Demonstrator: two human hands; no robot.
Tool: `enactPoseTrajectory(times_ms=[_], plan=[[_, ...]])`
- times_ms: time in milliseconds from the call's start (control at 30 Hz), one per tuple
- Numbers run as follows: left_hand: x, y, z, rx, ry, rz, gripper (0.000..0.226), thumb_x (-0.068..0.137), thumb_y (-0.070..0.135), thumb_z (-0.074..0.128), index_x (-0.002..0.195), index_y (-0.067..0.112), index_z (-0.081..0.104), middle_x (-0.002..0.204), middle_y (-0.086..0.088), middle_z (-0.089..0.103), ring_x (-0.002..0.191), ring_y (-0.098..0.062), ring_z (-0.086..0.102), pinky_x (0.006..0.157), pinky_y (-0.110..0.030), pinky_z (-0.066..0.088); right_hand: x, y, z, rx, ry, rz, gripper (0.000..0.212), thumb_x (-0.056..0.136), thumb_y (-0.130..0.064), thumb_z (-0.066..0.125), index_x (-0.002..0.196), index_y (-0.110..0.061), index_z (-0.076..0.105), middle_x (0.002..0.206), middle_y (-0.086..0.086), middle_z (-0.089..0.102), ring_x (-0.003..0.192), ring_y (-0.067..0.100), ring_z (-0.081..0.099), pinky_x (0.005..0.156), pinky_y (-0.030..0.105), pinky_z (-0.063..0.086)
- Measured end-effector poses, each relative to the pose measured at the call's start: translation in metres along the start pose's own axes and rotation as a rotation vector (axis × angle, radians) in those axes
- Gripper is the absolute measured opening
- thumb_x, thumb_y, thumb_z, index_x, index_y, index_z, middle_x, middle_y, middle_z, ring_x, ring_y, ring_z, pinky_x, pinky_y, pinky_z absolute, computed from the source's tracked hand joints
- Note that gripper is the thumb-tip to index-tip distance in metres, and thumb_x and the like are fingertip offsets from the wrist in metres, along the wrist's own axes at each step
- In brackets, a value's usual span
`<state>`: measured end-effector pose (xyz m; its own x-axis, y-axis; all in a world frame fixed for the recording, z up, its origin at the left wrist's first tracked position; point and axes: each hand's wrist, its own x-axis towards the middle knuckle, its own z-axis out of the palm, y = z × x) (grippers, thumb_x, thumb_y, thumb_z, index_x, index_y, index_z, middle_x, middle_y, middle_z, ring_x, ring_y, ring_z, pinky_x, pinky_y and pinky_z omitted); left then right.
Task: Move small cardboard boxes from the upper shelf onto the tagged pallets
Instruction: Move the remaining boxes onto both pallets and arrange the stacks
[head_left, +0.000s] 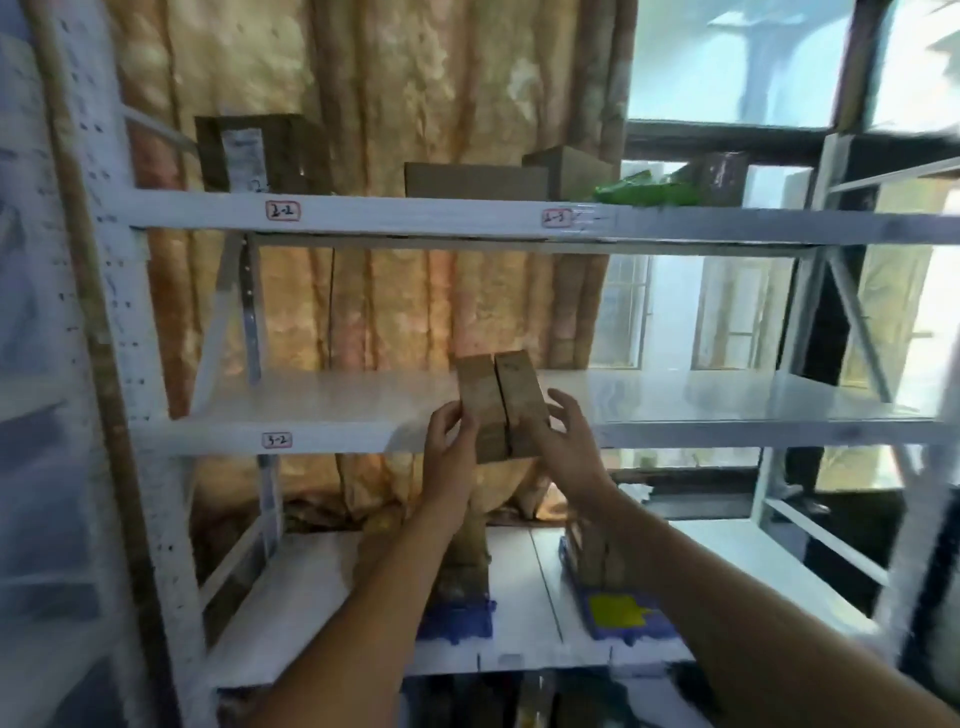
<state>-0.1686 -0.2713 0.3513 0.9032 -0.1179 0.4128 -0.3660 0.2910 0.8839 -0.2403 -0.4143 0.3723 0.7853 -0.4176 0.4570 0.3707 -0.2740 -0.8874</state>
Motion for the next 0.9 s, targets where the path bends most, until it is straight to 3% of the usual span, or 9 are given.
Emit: enactPoseTrajectory(times_ms=[100,200,267,400,467,600,767,833,900], plan=[[-0.053,-0.015,0.069,-0.005,-0.084,-0.03,0.024,0.088,0.059,0.065,0.108,0.048,0.066,0.108,0.027,0.069,0.099,0.008,0.063,0.091,-0.028,0.051,-0.038,0.014,-0.085,-0.084,0.089,0.019,0.042,0.096,-0.032,0.071,0.135,-0.023,0.06,0.114,-0.02,0.067,0.086,-0.017,0.067,0.064,0.002,0.048],[-0.1,-0.039,0.138,0.012,-0.108,-0.076,0.014,0.09,0.049,0.068,0.101,0.042,0.07,0.104,0.021,0.072,0.101,0.0,0.065,0.093,-0.033,0.052,-0.074,0.033,-0.166,-0.124,0.166,0.1,0.032,0.094,-0.032,0.073,0.125,-0.028,0.067,0.102,-0.02,0.074,0.085,-0.006,0.071,0.063,0.004,0.047],[-0.126,-0.059,0.177,0.028,-0.134,-0.089,0.008,0.092,0.043,0.068,0.099,0.04,0.07,0.109,0.017,0.07,0.107,-0.006,0.064,0.094,-0.031,0.049,-0.092,0.047,-0.213,-0.134,0.21,0.139,0.033,0.093,-0.028,0.073,0.125,-0.026,0.068,0.095,-0.023,0.075,0.079,-0.01,0.07,0.059,0.003,0.046],[-0.173,-0.102,0.248,0.069,-0.182,-0.227,0.012,0.095,0.036,0.066,0.106,0.032,0.067,0.11,0.01,0.068,0.108,-0.016,0.063,0.089,-0.031,0.05,-0.118,0.085,-0.291,-0.218,0.258,0.222,0.036,0.095,-0.025,0.073,0.13,-0.018,0.066,0.112,-0.01,0.073,0.083,-0.017,0.067,0.064,0.002,0.047],[-0.187,-0.124,0.276,0.072,-0.198,-0.298,0.012,0.095,0.032,0.066,0.105,0.028,0.064,0.106,0.004,0.068,0.105,-0.021,0.064,0.088,-0.034,0.052,-0.124,0.108,-0.32,-0.246,0.275,0.256,0.038,0.096,-0.033,0.07,0.132,-0.022,0.064,0.119,-0.007,0.071,0.089,-0.017,0.066,0.069,0.007,0.051],[-0.19,-0.169,0.322,0.108,-0.194,-0.368,0.014,0.094,0.039,0.066,0.105,0.03,0.063,0.109,0.004,0.067,0.104,-0.018,0.063,0.092,-0.037,0.053,-0.114,0.16,-0.361,-0.263,0.285,0.327,0.051,0.092,-0.052,0.069,0.138,-0.032,0.058,0.127,-0.01,0.067,0.111,0.007,0.065,0.095,0.035,0.055],[-0.147,-0.233,0.365,0.146,-0.14,-0.385,0.014,0.094,0.041,0.066,0.104,0.031,0.064,0.108,0.008,0.066,0.099,-0.008,0.061,0.083,-0.029,0.049,-0.053,0.226,-0.388,-0.242,0.239,0.374,0.043,0.09,-0.059,0.067,0.129,-0.047,0.053,0.111,-0.03,0.059,0.096,-0.009,0.06,0.073,0.012,0.042],[-0.122,-0.262,0.379,0.177,-0.105,-0.379,0.01,0.093,0.037,0.067,0.1,0.03,0.066,0.104,0.006,0.066,0.097,-0.01,0.061,0.079,-0.025,0.047,-0.022,0.257,-0.396,-0.227,0.224,0.398,0.05,0.085,-0.06,0.066,0.13,-0.044,0.053,0.112,-0.025,0.061,0.095,-0.009,0.062,0.072,0.01,0.045],[-0.097,-0.284,0.388,0.203,-0.076,-0.372,0.006,0.093,0.033,0.069,0.096,0.028,0.067,0.095,0.007,0.067,0.09,-0.011,0.063,0.072,-0.02,0.046,0.01,0.286,-0.399,-0.19,0.188,0.442,0.06,0.082,-0.06,0.067,0.134,-0.032,0.055,0.122,-0.007,0.068,0.103,0.005,0.068,0.082,0.023,0.057]])
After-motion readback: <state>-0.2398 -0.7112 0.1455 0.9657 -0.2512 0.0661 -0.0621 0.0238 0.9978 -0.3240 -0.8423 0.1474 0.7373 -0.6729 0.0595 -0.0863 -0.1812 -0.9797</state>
